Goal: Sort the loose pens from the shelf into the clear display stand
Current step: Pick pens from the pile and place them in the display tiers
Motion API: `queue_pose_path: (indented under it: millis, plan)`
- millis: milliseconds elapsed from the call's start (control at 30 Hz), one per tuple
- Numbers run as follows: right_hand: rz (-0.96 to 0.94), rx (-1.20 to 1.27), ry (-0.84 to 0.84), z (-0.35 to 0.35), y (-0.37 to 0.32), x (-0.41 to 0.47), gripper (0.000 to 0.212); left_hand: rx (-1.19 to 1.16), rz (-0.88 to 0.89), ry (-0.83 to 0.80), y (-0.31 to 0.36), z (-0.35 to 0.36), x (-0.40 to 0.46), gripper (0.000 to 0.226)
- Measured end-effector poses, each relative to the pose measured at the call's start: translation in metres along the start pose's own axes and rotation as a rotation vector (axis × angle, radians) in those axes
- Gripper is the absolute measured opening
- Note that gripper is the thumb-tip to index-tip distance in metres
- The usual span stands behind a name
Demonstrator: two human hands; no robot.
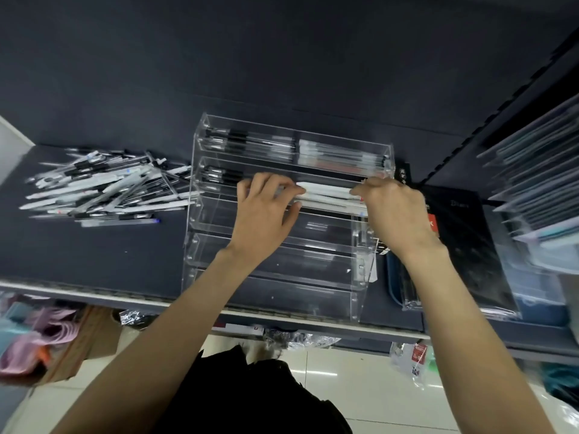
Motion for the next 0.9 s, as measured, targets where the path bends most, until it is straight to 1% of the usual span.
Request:
queue_pose_path:
  millis: [33, 100, 167, 267, 333, 400, 467, 533, 600, 700, 767, 833, 900]
  plan:
    - [0.024, 0.064, 0.072, -0.005, 0.000, -0.005, 0.042, -0.034, 0.003, 0.041, 0.000, -0.008, -0.001, 0.020]
    - [0.069, 0.313, 0.220, -0.016, -0.006, -0.020, 0.027, -0.106, 0.015, 0.158, -0.003, -0.031, -0.009, 0.019]
    - [0.075, 0.564, 0.285, -0.023, -0.023, -0.036, 0.023, -0.149, 0.009, 0.277, -0.012, -0.060, -0.028, 0.018]
    - [0.043, 0.799, 0.260, -0.024, -0.072, -0.058, 0.024, -0.129, -0.100, 0.366, -0.038, -0.099, -0.075, 0.014]
    - [-0.020, 0.875, 0.164, -0.017, -0.118, -0.068, 0.025, -0.100, -0.230, 0.352, -0.067, -0.117, -0.113, 0.015]
    - [-0.099, 0.892, 0.030, -0.004, -0.170, -0.074, 0.023, -0.078, -0.391, 0.248, -0.108, -0.126, -0.152, 0.019]
    - [-0.159, 0.857, -0.086, 0.013, -0.222, -0.076, 0.024, -0.021, -0.524, 0.061, -0.157, -0.126, -0.188, 0.027]
    - [-0.195, 0.781, -0.168, 0.028, -0.269, -0.071, 0.026, 0.035, -0.586, -0.114, -0.203, -0.121, -0.218, 0.033]
    - [-0.215, 0.684, -0.216, 0.042, -0.308, -0.059, 0.029, 0.034, -0.618, -0.246, -0.242, -0.115, -0.237, 0.040]
    - [-0.217, 0.519, -0.227, 0.061, -0.356, -0.032, 0.036, 0.004, -0.589, -0.406, -0.279, -0.105, -0.242, 0.056]
    - [-0.202, 0.424, -0.240, 0.074, -0.381, -0.016, 0.042, -0.001, -0.507, -0.465, -0.291, -0.098, -0.240, 0.061]
    - [-0.189, 0.317, -0.247, 0.086, -0.400, -0.004, 0.047, -0.008, -0.408, -0.472, -0.295, -0.093, -0.236, 0.061]
    - [-0.183, 0.229, -0.253, 0.094, -0.412, 0.005, 0.050, -0.013, -0.337, -0.481, -0.296, -0.088, -0.234, 0.055]
Point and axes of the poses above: each hand's wrist, its own x-axis towards the middle knuckle, its own z-axis out of the palm, y = z × x, the point moved 4 cm from there along x, towards the middle knuckle, and after that the axes turned 14 degrees about z, right-handed, at the moved point
